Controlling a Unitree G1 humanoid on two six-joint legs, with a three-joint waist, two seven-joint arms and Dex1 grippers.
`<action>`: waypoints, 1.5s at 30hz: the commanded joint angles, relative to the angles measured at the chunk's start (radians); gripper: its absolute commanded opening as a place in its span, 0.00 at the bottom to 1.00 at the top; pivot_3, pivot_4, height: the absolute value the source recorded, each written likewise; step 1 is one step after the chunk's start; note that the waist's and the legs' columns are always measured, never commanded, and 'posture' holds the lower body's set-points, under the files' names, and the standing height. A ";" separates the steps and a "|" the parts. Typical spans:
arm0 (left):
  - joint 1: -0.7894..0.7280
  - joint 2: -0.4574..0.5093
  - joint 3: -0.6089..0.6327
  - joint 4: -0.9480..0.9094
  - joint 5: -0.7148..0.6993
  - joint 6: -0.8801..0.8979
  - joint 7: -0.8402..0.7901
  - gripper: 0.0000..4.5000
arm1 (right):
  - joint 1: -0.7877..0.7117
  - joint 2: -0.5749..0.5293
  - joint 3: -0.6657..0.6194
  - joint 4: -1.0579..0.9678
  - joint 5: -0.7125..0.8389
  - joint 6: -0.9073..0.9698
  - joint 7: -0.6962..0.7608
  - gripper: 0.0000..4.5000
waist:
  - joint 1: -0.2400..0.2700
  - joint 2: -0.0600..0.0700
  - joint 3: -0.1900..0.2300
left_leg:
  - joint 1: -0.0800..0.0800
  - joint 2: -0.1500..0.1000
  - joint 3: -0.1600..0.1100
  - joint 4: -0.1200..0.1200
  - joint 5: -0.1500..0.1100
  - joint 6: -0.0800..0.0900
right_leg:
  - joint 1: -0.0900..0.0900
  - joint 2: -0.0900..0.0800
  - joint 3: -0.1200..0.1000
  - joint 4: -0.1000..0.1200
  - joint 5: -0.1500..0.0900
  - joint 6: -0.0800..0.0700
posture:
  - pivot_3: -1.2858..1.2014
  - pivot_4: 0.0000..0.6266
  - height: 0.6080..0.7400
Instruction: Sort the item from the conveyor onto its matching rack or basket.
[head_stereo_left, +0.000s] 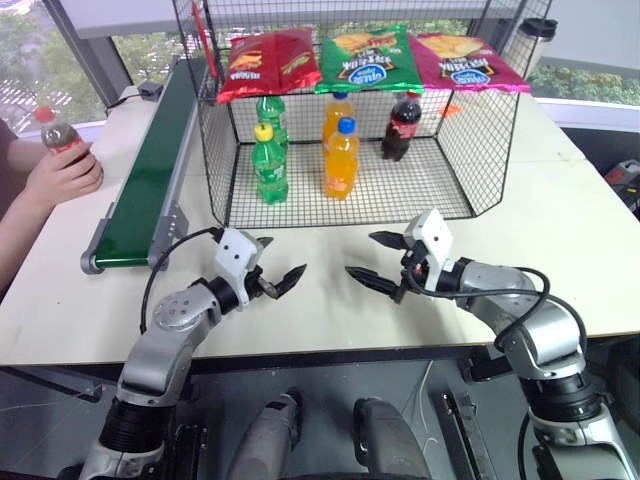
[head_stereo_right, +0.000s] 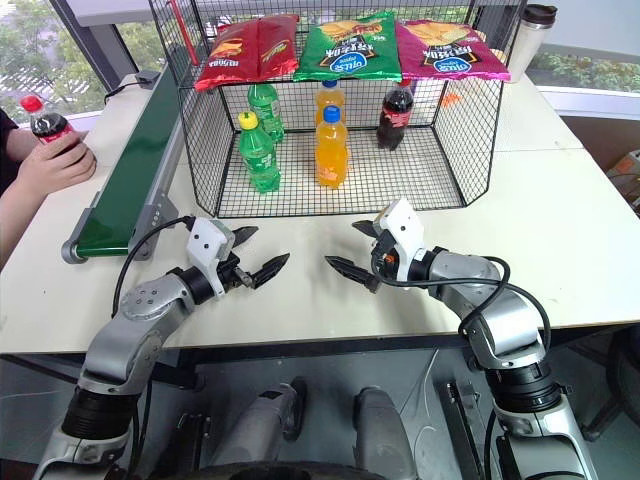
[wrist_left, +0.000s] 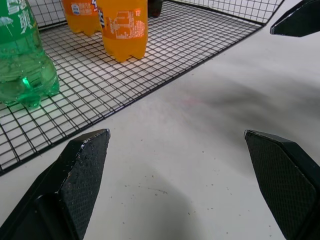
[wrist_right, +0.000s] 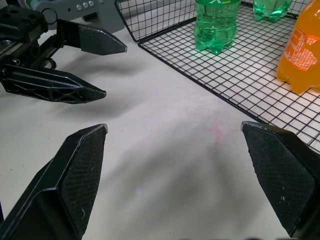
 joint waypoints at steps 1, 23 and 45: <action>-0.022 -0.001 0.019 -0.023 -0.009 -0.016 0.002 1.00 | -0.002 -0.008 -0.003 -0.015 -0.005 -0.029 0.009 0.99 | 0.000 0.000 0.000 | 0.000 0.000 0.000 0.000 0.000 0.000 | 0.000 0.000 0.000 0.000 0.000 0.000 | 0.52 0.24 0.98; -0.021 0.001 0.022 0.020 -0.003 -0.072 -0.013 1.00 | -0.005 -0.006 -0.014 -0.015 0.006 -0.025 0.018 0.99 | 0.000 0.000 0.000 | 0.000 0.000 0.000 0.000 0.000 0.000 | 0.000 0.000 0.000 0.000 0.000 0.000 | 0.52 0.24 0.98; 0.037 0.138 0.229 -0.254 -0.128 0.091 0.020 1.00 | -0.099 0.004 0.000 -0.023 0.052 -0.008 0.080 0.99 | -0.003 0.000 0.000 | 0.000 0.000 0.000 -0.001 0.000 0.000 | 0.000 0.000 0.000 -0.001 0.000 0.000 | 0.52 0.24 0.98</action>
